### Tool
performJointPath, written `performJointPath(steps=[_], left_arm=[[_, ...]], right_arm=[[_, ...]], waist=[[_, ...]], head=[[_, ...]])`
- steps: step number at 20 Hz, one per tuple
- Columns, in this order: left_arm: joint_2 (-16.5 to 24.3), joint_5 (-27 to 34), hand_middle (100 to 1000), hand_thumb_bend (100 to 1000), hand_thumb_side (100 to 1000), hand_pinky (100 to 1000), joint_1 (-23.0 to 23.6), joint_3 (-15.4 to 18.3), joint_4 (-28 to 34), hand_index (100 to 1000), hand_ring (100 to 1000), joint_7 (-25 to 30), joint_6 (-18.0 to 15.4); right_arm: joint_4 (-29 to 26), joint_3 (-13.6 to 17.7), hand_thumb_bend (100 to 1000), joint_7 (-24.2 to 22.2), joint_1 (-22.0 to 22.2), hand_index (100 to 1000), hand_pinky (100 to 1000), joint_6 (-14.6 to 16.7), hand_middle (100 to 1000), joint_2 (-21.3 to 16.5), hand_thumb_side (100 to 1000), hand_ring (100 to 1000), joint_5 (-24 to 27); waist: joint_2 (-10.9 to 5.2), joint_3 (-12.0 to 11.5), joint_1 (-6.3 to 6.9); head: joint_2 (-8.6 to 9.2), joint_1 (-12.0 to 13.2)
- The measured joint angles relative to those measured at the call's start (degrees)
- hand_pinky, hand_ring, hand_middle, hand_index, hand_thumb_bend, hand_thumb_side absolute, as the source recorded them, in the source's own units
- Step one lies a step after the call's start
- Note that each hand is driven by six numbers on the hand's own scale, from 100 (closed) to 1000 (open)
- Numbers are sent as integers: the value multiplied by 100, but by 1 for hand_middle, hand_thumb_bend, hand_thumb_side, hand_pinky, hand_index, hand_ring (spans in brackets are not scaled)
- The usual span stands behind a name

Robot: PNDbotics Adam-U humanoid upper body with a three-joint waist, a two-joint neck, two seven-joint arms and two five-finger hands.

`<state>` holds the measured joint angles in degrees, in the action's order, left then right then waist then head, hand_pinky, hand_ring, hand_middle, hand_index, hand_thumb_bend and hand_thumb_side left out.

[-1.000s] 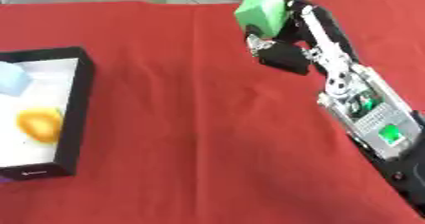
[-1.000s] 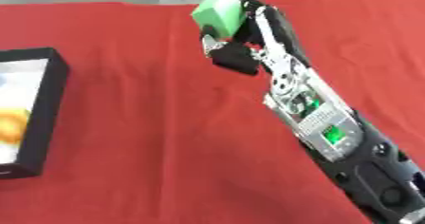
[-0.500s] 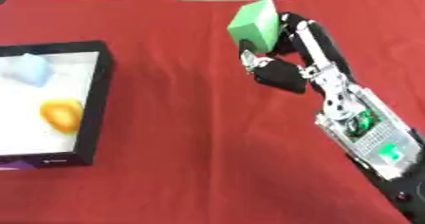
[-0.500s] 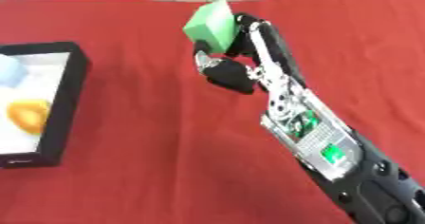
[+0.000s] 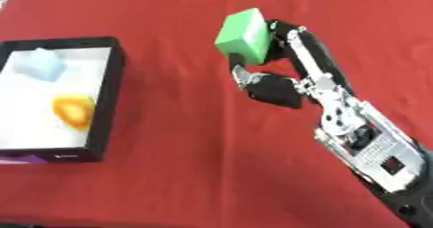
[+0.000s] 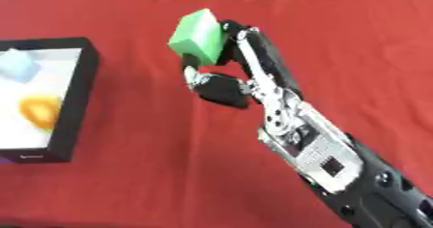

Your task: Pick up the objects with one hand, pass them to the other hand, and then place them into the box on the other side of the table.

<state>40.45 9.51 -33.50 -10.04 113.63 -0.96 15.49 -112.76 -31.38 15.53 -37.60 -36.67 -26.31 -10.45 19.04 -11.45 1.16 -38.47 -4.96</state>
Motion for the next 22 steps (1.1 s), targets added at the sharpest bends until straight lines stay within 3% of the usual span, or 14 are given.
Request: performJointPath(steps=[5, 11, 17, 22], left_arm=[[46, -124, 725, 100, 738, 850, -212, -232, 4, 786, 753, 586, 111], [247, -431, 756, 100, 718, 862, -632, -629, 21, 822, 778, 1664, 56], [282, -849, 767, 100, 620, 868, -1032, -996, 28, 828, 790, 2511, -37], [281, -1187, 778, 100, 538, 877, -1257, -1207, 28, 833, 805, 2899, 39]], right_arm=[[49, -156, 100, -134, -79, 519, 712, 82, 419, 96, 316, 574, -91], [91, -304, 100, -298, -126, 521, 716, 139, 422, 155, 293, 576, -258], [115, -406, 100, -464, -176, 522, 719, 175, 425, 194, 266, 585, -443], [115, -508, 100, -665, -217, 522, 721, 200, 427, 200, 229, 593, -591]], waist=[[0, -17, 5], [0, -35, 34], [0, -39, 57], [-1, -41, 67]], head=[[-16, -1], [-19, -23], [-20, -44], [-21, -66]])
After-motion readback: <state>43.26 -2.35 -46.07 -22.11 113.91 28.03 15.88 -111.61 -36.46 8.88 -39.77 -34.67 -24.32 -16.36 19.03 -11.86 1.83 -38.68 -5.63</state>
